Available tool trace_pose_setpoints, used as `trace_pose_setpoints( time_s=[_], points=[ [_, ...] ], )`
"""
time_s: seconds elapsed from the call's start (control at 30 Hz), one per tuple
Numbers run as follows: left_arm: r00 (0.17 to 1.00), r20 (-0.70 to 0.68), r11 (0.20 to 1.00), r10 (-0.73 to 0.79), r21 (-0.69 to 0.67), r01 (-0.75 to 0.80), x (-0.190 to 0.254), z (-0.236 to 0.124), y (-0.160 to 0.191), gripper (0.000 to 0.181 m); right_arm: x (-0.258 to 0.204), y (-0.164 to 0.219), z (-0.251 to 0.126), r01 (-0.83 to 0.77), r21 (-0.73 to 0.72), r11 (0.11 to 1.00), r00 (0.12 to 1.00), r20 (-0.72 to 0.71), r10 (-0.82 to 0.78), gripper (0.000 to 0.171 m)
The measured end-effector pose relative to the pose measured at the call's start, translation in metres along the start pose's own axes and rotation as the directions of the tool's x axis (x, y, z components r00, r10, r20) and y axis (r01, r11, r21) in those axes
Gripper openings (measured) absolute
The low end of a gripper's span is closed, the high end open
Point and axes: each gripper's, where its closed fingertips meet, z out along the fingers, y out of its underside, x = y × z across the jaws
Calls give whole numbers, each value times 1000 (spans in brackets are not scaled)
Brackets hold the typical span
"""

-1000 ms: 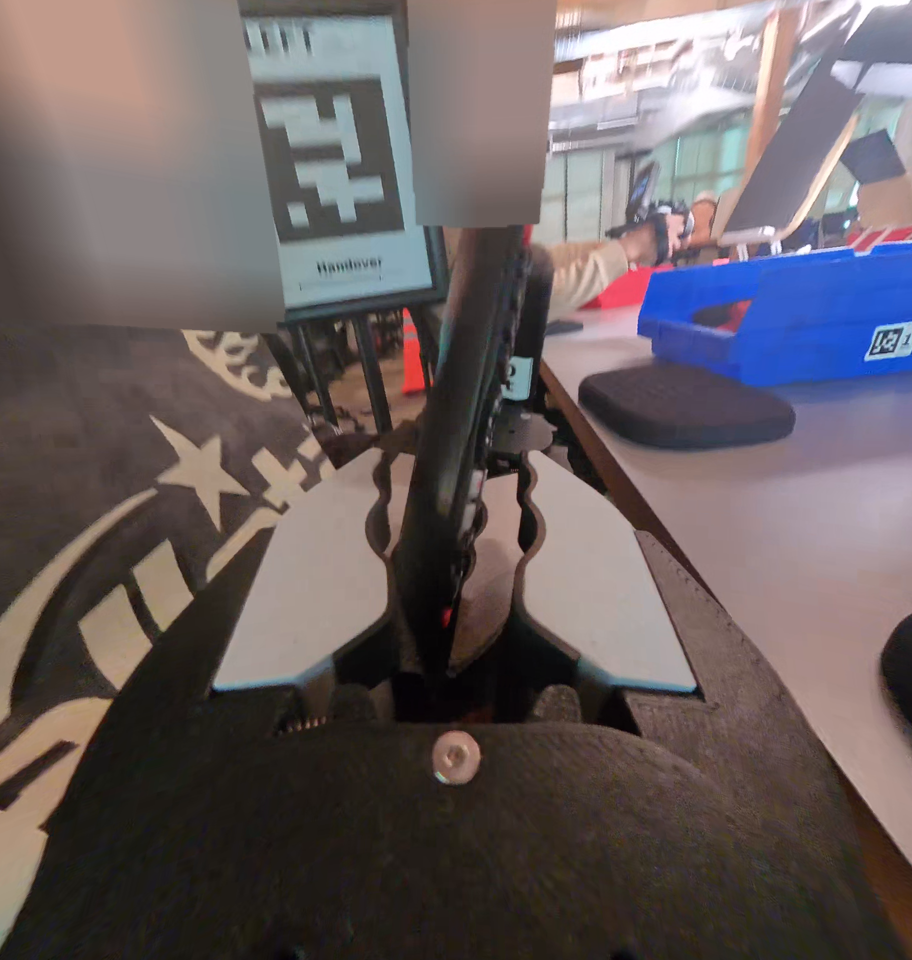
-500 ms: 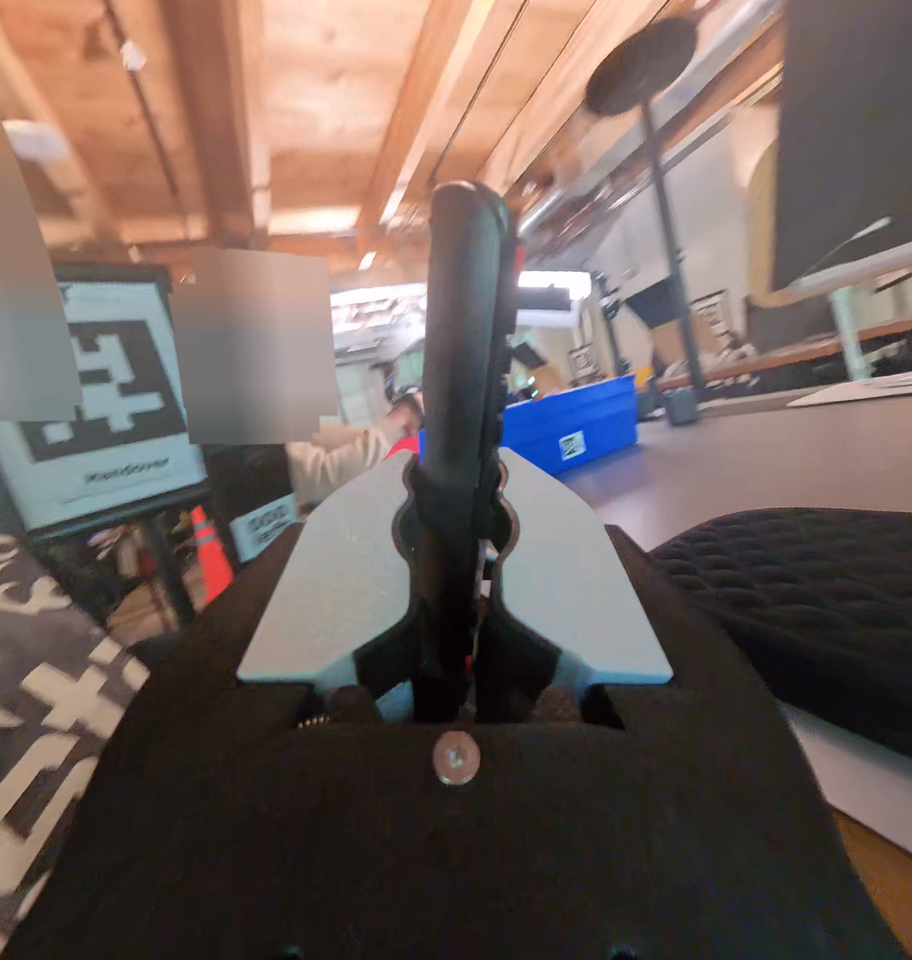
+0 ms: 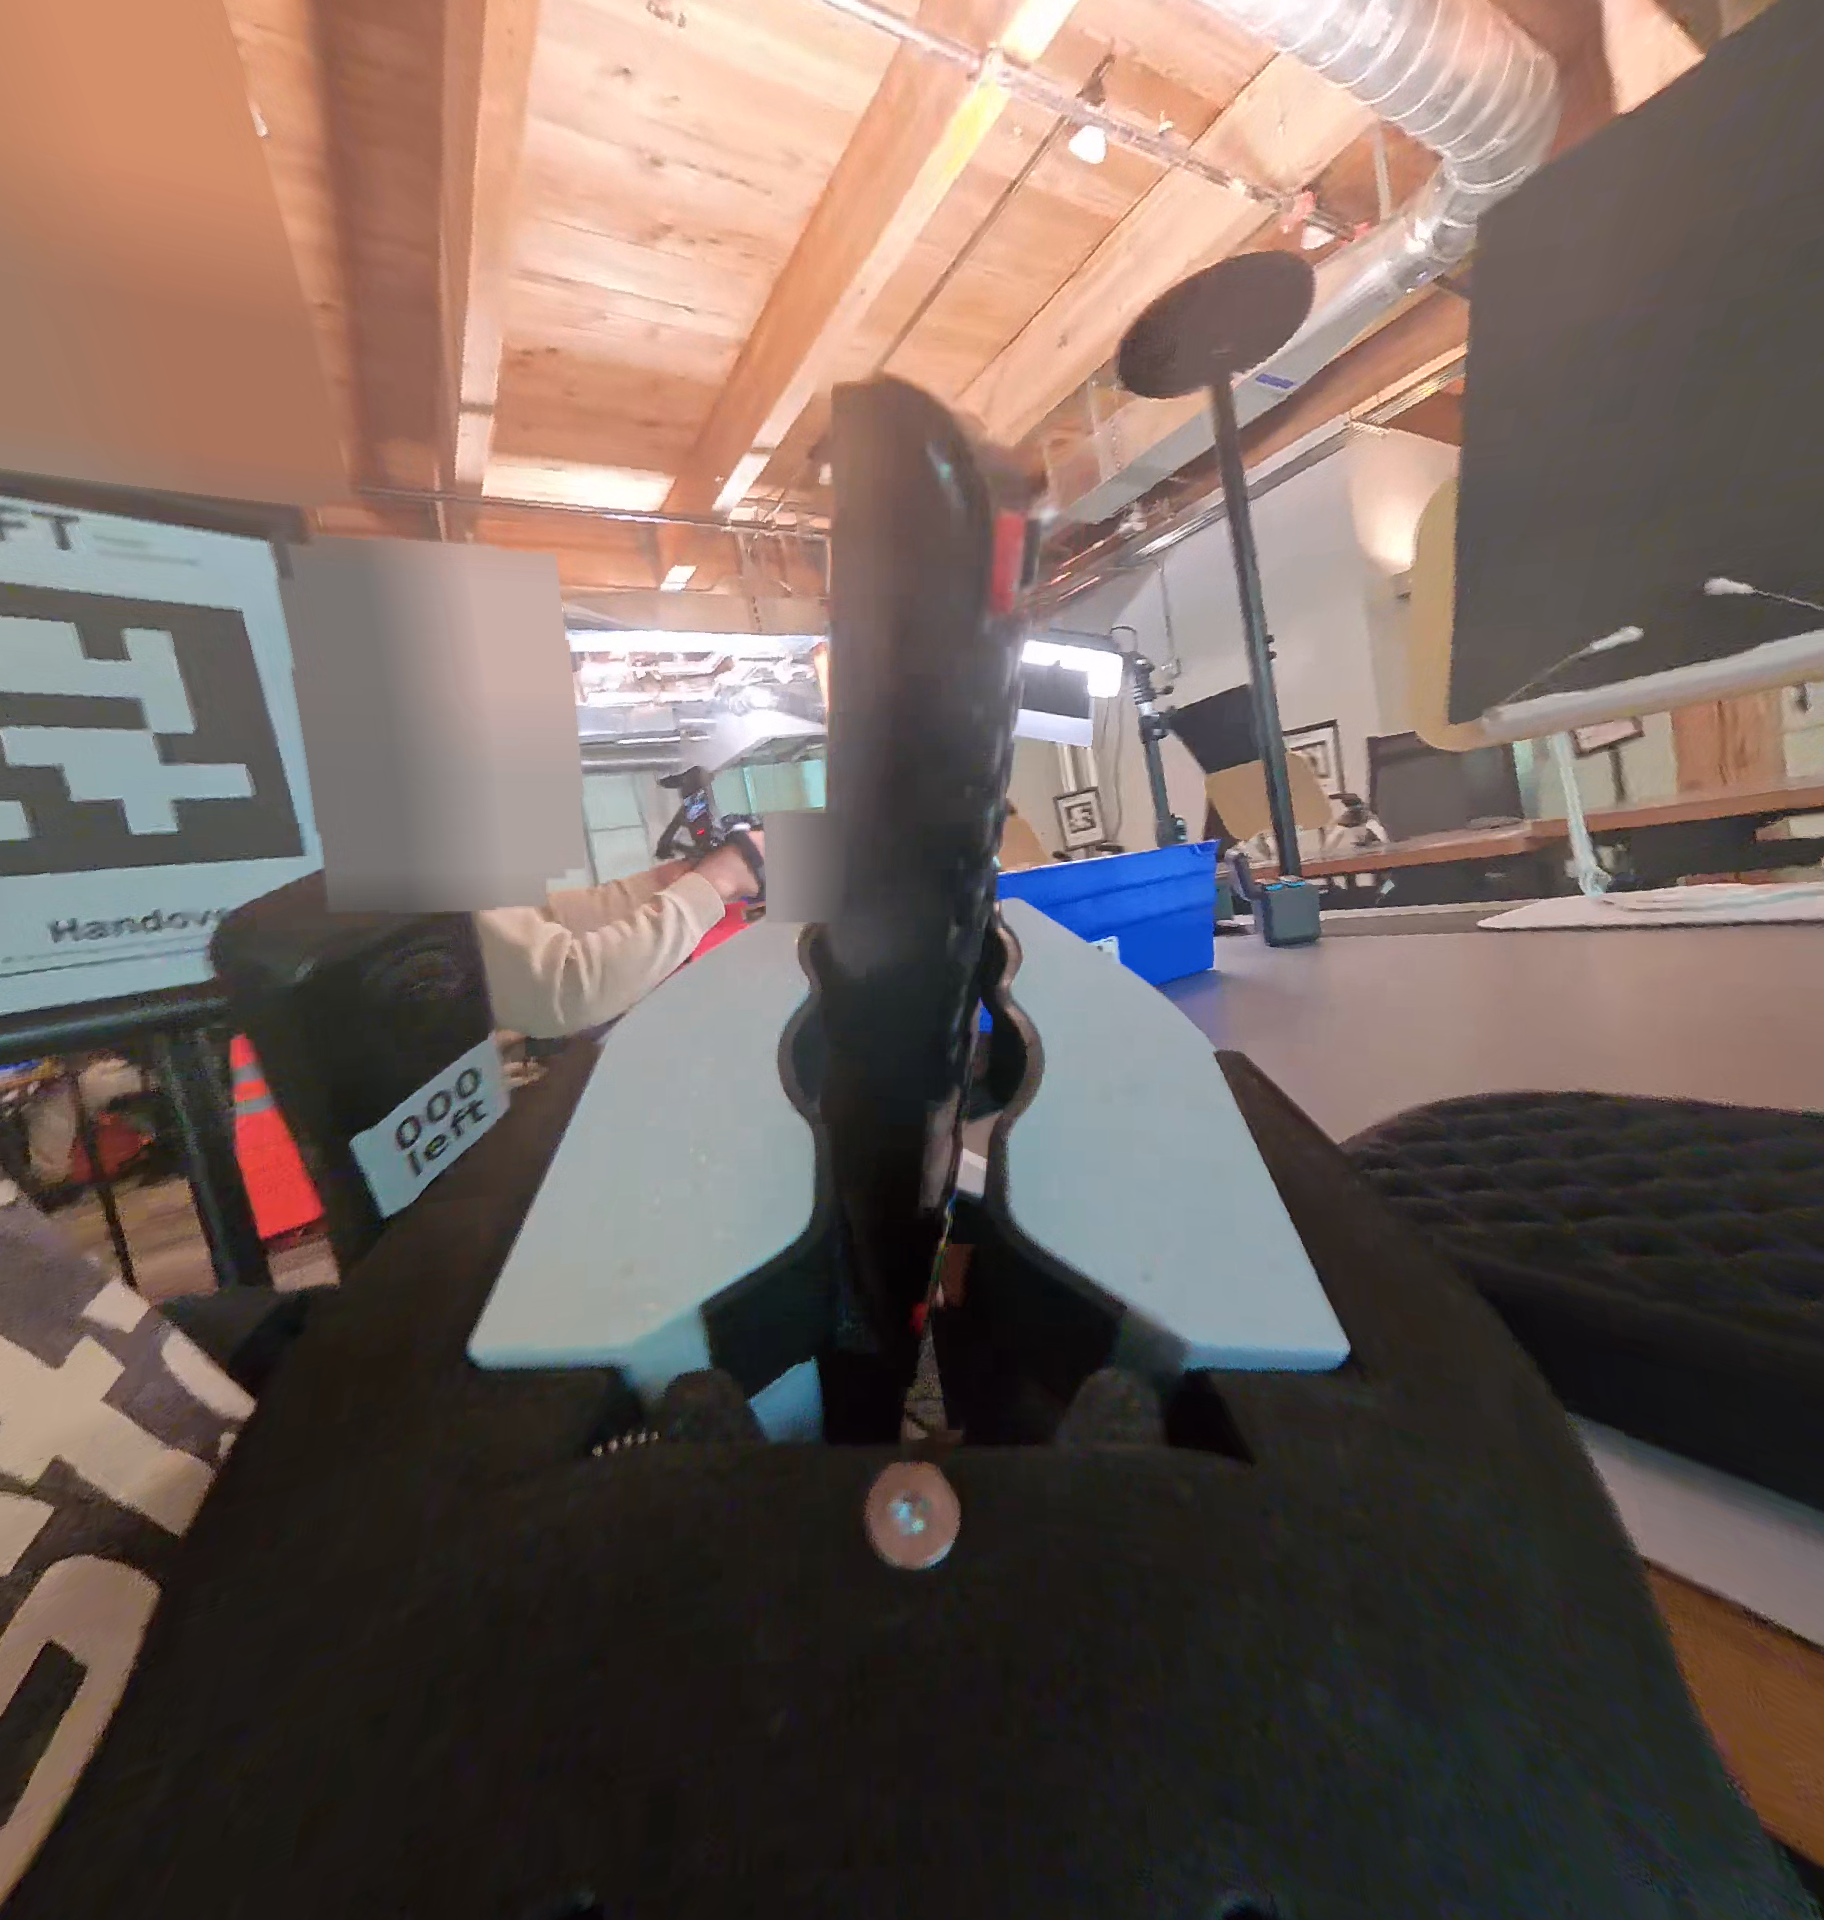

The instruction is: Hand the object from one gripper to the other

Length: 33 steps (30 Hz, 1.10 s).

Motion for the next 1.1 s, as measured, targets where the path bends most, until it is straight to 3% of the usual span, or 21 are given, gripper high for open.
trace_pose_setpoints(
  time_s=[0.13,0.23,0.37,0.47,0.53,0.6,0.67,0.73,0.8,0.87,0.93,1.03,1.1],
  points=[
    [968,-214,985,-130,86,151,16,-8,-16,52,-20,-7,0,15,-35,999,973,230,-6,38],
    [867,-444,948,-227,102,300,34,-21,-30,52,-36,-17,-8,-102,-90,991,886,444,132,51],
    [595,-740,885,-313,0,465,69,-45,-43,51,-44,-21,-19,-149,-148,978,800,563,207,65],
    [428,-850,872,-308,-72,483,92,-61,-48,52,-62,-16,-24,-118,-187,975,736,643,213,73],
    [320,-894,859,-315,-125,497,101,-71,-51,52,-76,-17,-29,-157,-210,965,670,695,260,69],
    [241,-911,839,-334,-171,516,105,-76,-53,52,-89,-21,-37,-188,-208,960,587,760,279,39],
    [216,-914,831,-343,-187,524,105,-78,-53,51,-89,-20,-36,-220,-226,949,573,757,313,36],
    [228,-903,819,-363,-193,540,101,-75,-53,52,-86,-20,-33,-240,-232,943,577,747,331,36],
    [295,-865,793,-407,-174,585,89,-65,-53,52,-79,-21,-28,-228,-197,953,626,720,299,35],
    [419,-793,780,-442,-109,616,72,-51,-51,65,-68,-20,-22,-167,-156,973,705,672,229,34],
    [618,-656,817,-433,5,577,51,-35,-44,72,-53,-19,-14,-110,-122,986,790,591,161,34],
    [925,-302,950,-232,135,283,20,-18,-27,80,-29,-14,-2,0,-90,996,911,410,37,34],
    [998,-55,993,-13,118,19,6,-13,-19,80,-20,-10,2,52,-79,996,951,308,-25,34]
  ],
)
